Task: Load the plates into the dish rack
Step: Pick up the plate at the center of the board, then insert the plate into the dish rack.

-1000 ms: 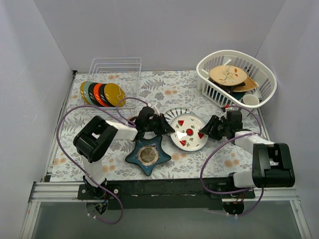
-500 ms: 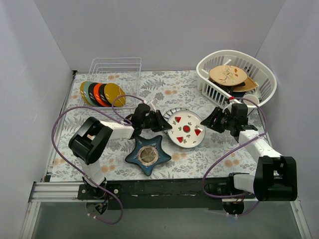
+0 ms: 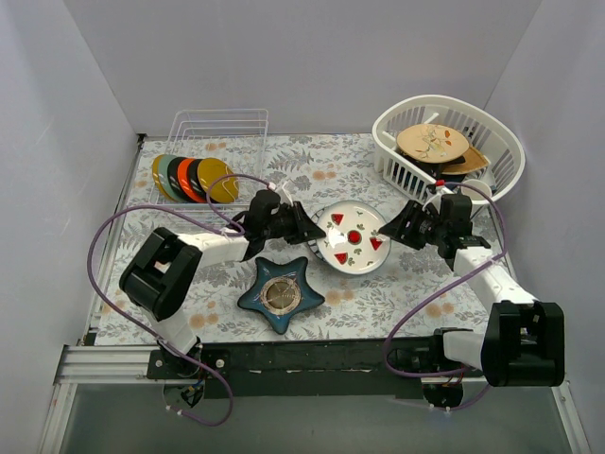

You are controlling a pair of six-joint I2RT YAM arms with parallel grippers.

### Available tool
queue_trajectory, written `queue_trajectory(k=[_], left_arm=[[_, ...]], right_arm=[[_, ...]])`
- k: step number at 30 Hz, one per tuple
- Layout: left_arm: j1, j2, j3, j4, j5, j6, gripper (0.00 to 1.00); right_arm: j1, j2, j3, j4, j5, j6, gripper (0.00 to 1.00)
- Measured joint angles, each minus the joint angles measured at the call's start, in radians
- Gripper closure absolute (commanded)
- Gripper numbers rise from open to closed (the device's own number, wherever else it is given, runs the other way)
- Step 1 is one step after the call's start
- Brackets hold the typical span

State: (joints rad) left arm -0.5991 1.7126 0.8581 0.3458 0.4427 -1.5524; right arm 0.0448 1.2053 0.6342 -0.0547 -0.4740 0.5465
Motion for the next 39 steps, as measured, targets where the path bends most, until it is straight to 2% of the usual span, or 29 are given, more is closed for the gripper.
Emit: queue_trajectory(k=[13,18,25,39], left_arm=[[0.122,-0.072,0.009,-0.043,0.025,0.021,1.0],[0.132,-0.076,0.009,-0.047,0.034,0.018,1.0],[0.13,-0.1,0.009,-0.046,0.066,-0.006,1.0],[0.142,-0.198,0.009,0.006,0.12,-0.076,1.0]], right_arm=[[-0.006,-0.033,0.056,-0.032,0.008,-0.016,0.39],[-0.006,-0.034,0.055,-0.017,-0.009,-0.012,0.37],[-0.006,-0.02,-0.011,0.155,-0.108,0.059,0.27],[-0.006,0.018,-0.085,0.422,-0.261,0.209,0.27]])
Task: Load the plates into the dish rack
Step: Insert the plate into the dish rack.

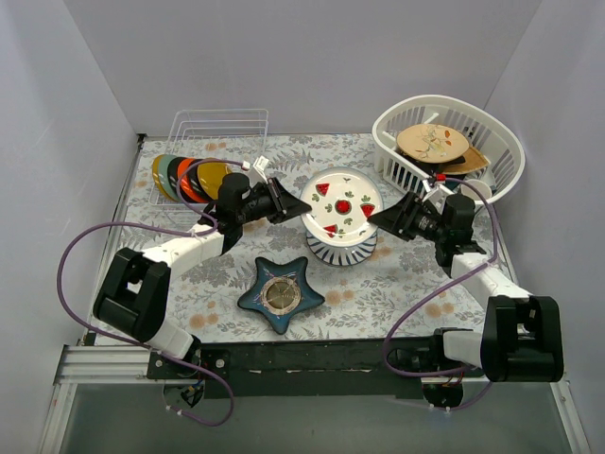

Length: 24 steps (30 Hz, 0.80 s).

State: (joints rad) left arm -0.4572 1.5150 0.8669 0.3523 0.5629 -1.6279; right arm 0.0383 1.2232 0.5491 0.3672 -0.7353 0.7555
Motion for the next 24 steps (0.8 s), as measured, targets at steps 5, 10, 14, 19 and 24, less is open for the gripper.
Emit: queue_trajectory(k=[5,10,14,19,24], left_arm=[[0.0,0.0,-0.005,0.038,0.019,-0.028,1.0],[0.002,0.0,-0.01,0.064,0.038,-0.048,1.0],[0.002,0.0,-0.017,0.082,0.045,-0.049,1.0],[-0.011,0.0,-0.048,0.089,0.047,-0.049,1.0],[-0.036,0.0,-0.076,0.09,0.046,-0.049,1.0]], right_arm=[[0.0,0.019,-0.043,0.135,-0.052,0.082,0.27],[0.0,0.036,-0.044,0.22,-0.082,0.127,0.31],[0.0,0.046,-0.044,0.267,-0.094,0.151,0.37],[0.0,0.07,-0.044,0.317,-0.109,0.181,0.48],[0.0,0.102,-0.044,0.389,-0.13,0.234,0.52]])
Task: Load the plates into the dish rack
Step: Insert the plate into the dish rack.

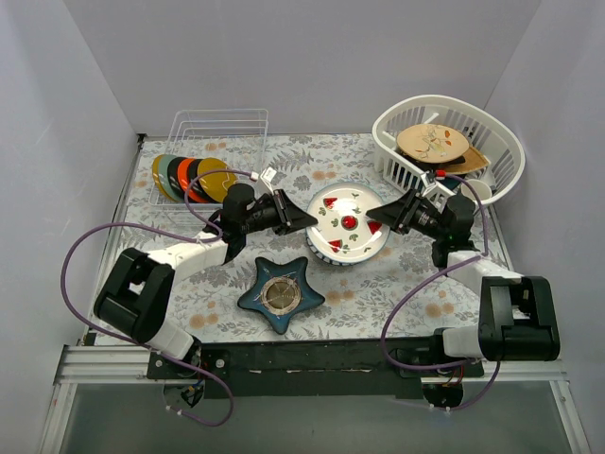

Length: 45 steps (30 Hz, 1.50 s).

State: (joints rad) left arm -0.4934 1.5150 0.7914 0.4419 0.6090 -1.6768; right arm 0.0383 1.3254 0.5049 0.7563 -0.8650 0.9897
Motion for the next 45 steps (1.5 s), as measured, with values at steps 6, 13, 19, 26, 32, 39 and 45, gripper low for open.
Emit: queue_trajectory(k=[6,13,19,26,32,39,45], left_arm=[[-0.009,0.0,-0.011,0.011,0.0,-0.003,1.0],[-0.009,0.0,-0.01,0.016,0.001,-0.003,1.0],[-0.009,0.005,0.002,0.023,0.001,-0.004,1.0],[-0.011,0.022,0.028,0.031,-0.002,-0.004,1.0],[-0.018,0.032,0.058,0.063,0.002,-0.006,1.0],[-0.018,0.034,0.06,0.054,0.001,0.0,0.86],[-0.019,0.033,0.06,0.08,0.0,-0.011,0.49]], right_arm=[[0.0,0.053,-0.014,0.163,-0.04,0.114,0.53],[-0.005,0.089,-0.032,0.274,-0.074,0.197,0.53],[-0.005,0.088,-0.032,0.278,-0.087,0.198,0.53],[-0.005,0.087,-0.032,0.261,-0.106,0.182,0.7],[-0.012,0.087,-0.037,0.21,-0.081,0.146,0.99],[-0.012,0.077,-0.037,0.21,-0.08,0.152,0.99],[-0.011,0.063,-0.037,0.18,-0.097,0.147,0.99]])
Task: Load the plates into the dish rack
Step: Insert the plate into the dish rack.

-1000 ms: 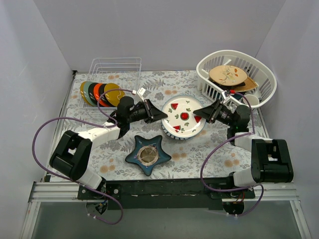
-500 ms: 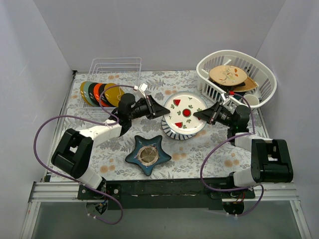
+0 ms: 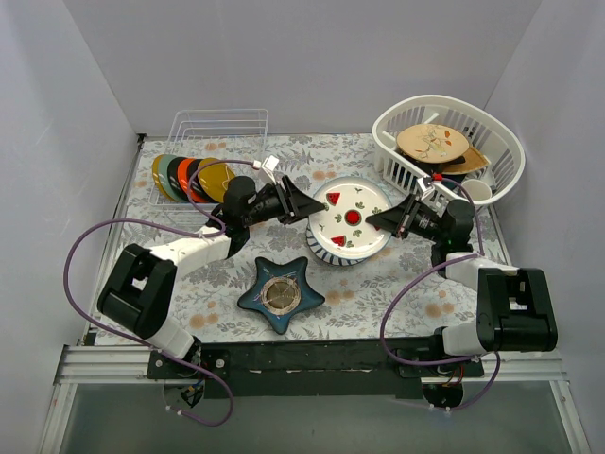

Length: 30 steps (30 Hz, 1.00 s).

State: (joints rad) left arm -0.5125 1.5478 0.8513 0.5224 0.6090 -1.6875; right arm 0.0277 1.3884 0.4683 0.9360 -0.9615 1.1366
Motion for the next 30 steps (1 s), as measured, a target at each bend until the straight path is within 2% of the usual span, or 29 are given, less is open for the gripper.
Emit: queue_trajectory(k=[5,8,12,15,19,25,30], left_arm=[[0.0,-0.005,0.0,0.007,-0.01,0.0,0.26],[0.0,-0.018,0.0,-0.005,-0.019,0.005,0.19],[0.0,-0.059,0.002,-0.048,-0.037,0.024,0.02],[0.007,-0.107,0.019,-0.116,-0.064,0.048,0.02],[0.064,-0.196,0.078,-0.234,-0.079,0.083,0.02],[0.229,-0.277,0.226,-0.426,-0.089,0.166,0.02],[0.275,-0.286,0.325,-0.575,-0.092,0.231,0.02]], right_arm=[[0.005,-0.01,0.0,-0.029,-0.018,-0.009,0.99],[0.005,-0.025,0.0,-0.046,-0.018,-0.012,0.99],[0.005,-0.052,0.007,-0.095,-0.018,-0.03,0.99],[0.005,-0.078,0.046,-0.2,-0.007,-0.087,0.99],[0.004,-0.106,0.175,-0.446,0.048,-0.238,0.99],[0.004,-0.105,0.447,-0.762,0.181,-0.433,0.99],[0.008,-0.088,0.665,-0.967,0.311,-0.554,0.99]])
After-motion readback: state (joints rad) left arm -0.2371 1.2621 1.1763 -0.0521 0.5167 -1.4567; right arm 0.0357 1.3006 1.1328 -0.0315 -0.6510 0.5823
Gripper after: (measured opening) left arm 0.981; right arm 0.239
